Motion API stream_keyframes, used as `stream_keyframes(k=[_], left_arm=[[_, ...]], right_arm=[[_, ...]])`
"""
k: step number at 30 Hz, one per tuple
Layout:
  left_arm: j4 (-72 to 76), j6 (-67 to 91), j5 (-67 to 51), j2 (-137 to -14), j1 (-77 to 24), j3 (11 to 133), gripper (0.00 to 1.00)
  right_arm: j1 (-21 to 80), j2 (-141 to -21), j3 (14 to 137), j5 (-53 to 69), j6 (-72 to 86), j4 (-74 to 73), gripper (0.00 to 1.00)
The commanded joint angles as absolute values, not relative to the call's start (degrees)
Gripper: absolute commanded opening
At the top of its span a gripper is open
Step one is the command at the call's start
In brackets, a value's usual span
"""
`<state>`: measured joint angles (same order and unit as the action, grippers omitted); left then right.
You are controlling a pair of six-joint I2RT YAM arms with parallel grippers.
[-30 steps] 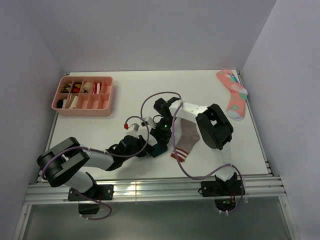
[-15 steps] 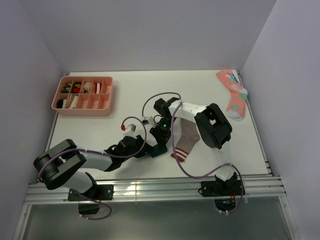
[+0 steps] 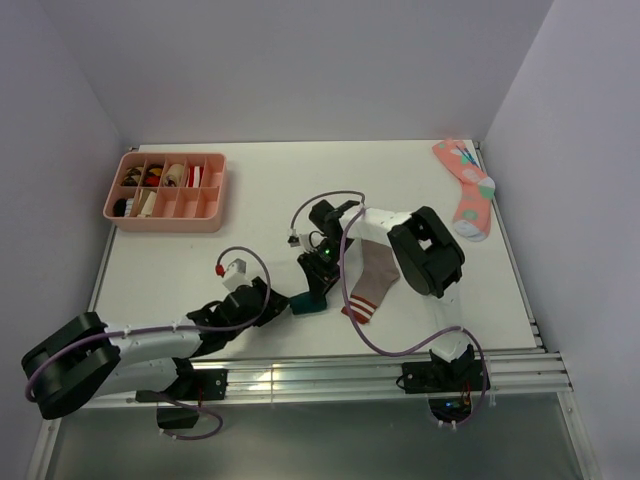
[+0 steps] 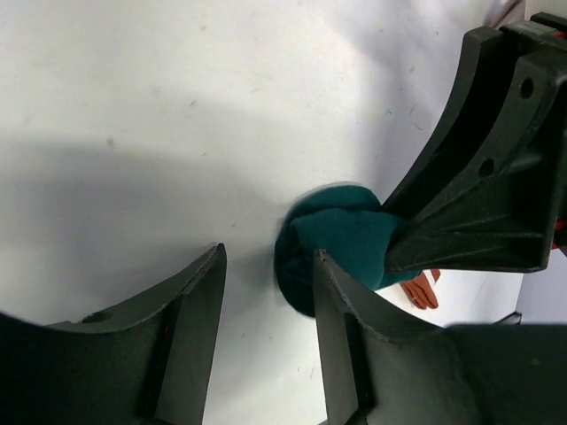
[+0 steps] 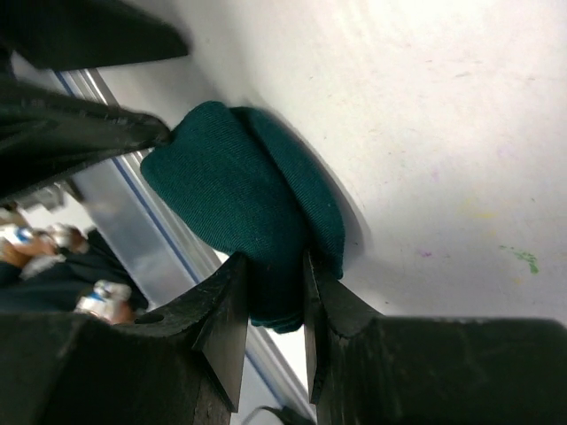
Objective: Roll the socks
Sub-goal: Roll the sock at the center of the board.
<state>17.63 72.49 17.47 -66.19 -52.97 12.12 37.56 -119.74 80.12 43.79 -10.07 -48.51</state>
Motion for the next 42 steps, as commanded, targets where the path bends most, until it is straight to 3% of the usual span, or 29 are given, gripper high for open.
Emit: stream_keyframes(k=[1, 15, 27, 42], left_arm=[[8.54, 79.70, 23.99, -63.46, -55.80, 12.47, 0.50], [3.78, 98.25, 37.70, -58.18, -67.85, 14.14, 0.55], [6.15, 116.18, 47.46, -69.95, -73.13, 16.62, 0.58], [20.46, 119.62, 47.73, -82.96, -71.72, 14.94, 0.60]], right_arm=[[37.09, -120.33, 77.87, 34.28, -4.41, -36.93, 0.15], [36.12, -117.69, 73.57, 32.61, 2.81, -29.97, 0.13], [35.42, -116.10, 70.40, 35.50, 8.17, -27.42, 0.13], [35.60, -116.10, 68.55, 41.04, 10.81, -26.63, 0.12]])
